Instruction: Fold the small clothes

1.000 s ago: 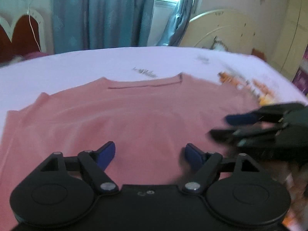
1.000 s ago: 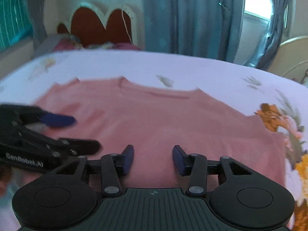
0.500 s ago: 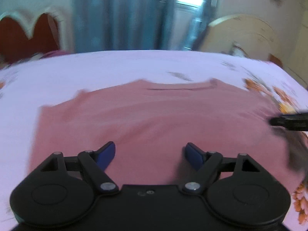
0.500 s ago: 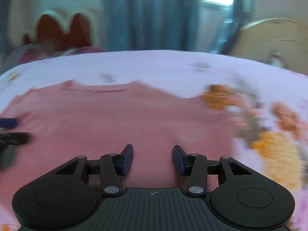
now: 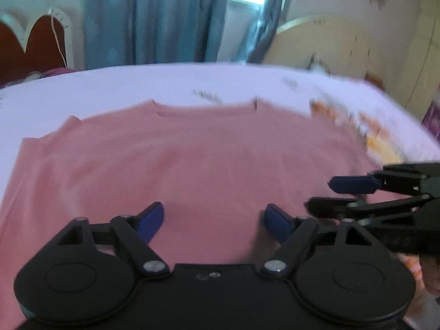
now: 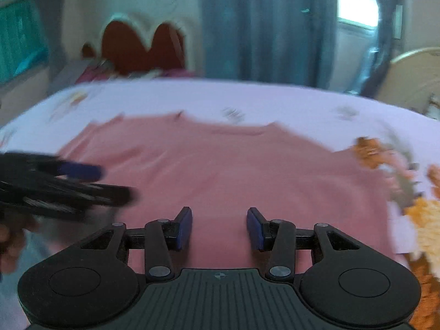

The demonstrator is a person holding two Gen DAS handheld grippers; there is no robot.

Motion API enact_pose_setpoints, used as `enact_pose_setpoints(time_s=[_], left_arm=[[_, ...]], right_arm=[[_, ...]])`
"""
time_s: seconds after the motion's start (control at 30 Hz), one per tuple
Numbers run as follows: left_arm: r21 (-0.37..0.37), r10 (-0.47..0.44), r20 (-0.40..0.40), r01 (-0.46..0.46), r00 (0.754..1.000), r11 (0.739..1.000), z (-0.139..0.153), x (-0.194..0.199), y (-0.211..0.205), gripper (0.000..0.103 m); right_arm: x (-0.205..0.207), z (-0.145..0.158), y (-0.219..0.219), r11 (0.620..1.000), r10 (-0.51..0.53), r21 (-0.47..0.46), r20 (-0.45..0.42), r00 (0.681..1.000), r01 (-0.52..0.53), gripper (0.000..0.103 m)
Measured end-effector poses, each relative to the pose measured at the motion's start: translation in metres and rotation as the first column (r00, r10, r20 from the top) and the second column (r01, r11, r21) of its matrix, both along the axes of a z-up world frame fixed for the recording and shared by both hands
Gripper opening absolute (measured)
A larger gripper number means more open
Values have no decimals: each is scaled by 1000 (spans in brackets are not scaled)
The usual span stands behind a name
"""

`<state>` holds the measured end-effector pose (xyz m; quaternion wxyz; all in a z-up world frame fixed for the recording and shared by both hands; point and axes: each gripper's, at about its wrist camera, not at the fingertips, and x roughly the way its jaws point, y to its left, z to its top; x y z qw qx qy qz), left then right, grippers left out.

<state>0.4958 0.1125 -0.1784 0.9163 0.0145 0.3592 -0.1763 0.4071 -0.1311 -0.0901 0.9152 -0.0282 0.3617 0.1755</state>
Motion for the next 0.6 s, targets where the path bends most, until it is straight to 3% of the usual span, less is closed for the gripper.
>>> enact_pose_setpoints(time_s=[0.07, 0.23, 0.3, 0.4, 0.43, 0.47, 0.53, 0.57, 0.6], left_arm=[[16, -1, 15, 1, 1000, 1000, -1, -2, -4, 86], [31, 14, 27, -15, 1000, 999, 6, -14, 10, 84], [12, 39, 31, -39, 999, 999, 6, -21, 26, 83], [-43, 71, 19, -70, 997, 997, -4, -29, 59, 81], [-41, 89, 12, -88, 996, 995, -7, -30, 64, 81], [-28, 99, 1, -99, 995, 995, -5, -30, 65, 77], [-72, 89, 21, -87, 996, 994, 8, -38, 62, 71], [-90, 79, 35, -76, 996, 993, 14, -44, 58, 71], [-100, 61, 40, -57, 997, 993, 18, -50, 50, 70]], right_arm=[[2, -15, 7, 999, -21, -46, -14, 1000, 20, 44], [-5, -9, -1, 998, -36, -55, -8, 999, 36, 44], [-9, -8, -19, 998, -67, -19, -18, 998, 66, 44], [-17, -8, -44, 986, -163, -43, 7, 987, 163, 44], [-17, -14, -54, 983, -185, -28, -23, 983, 184, 45], [-17, -20, -64, 981, -195, 7, -51, 979, 196, 45], [-21, -10, -66, 977, -212, 15, -49, 976, 213, 44], [-27, -1, -62, 980, -197, 34, -24, 980, 198, 14], [-34, 6, -56, 985, -158, 65, -11, 987, 158, 2]])
